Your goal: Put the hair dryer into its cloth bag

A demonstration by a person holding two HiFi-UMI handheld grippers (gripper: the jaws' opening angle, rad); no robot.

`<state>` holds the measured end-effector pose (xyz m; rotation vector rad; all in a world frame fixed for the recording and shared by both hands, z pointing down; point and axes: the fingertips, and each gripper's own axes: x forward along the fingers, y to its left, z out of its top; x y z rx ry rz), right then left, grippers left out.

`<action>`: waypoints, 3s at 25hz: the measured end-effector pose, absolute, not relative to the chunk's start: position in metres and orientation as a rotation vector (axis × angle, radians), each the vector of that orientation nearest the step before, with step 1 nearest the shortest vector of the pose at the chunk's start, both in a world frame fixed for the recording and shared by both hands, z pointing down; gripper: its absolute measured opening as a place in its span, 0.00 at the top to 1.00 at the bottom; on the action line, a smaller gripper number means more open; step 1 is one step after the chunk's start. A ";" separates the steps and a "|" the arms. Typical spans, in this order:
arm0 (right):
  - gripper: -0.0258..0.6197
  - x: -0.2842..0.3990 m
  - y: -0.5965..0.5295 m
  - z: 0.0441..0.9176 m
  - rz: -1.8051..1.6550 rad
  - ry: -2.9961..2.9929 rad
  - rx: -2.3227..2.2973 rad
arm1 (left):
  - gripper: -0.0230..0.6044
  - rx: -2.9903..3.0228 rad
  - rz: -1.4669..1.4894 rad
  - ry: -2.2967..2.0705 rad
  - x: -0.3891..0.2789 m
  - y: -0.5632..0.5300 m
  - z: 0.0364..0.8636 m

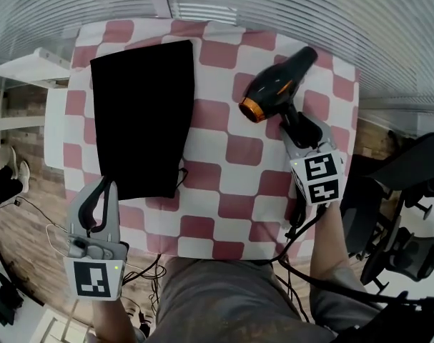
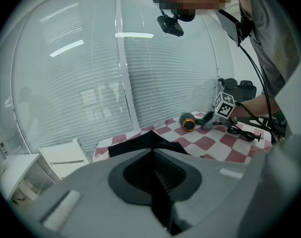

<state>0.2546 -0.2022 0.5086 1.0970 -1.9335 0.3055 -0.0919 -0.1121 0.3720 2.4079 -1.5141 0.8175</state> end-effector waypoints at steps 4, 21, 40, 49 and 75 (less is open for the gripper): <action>0.62 0.245 -0.205 0.488 0.269 -1.972 1.124 | 0.94 2.413 0.757 -1.531 -0.092 -0.115 0.364; 0.62 0.135 -0.096 0.352 -0.004 -2.285 0.883 | 0.94 2.595 0.751 -1.303 -0.078 -0.097 0.335; 0.62 0.029 0.047 0.372 -0.138 -2.409 0.271 | 0.94 2.614 0.750 -1.297 -0.098 -0.110 0.333; 0.62 0.004 0.083 0.388 -0.159 -2.449 -0.010 | 0.94 2.584 0.777 -1.351 -0.100 -0.119 0.336; 0.62 -0.016 -0.030 0.449 0.188 -2.288 0.394 | 0.94 2.653 0.804 -1.122 -0.086 -0.062 0.345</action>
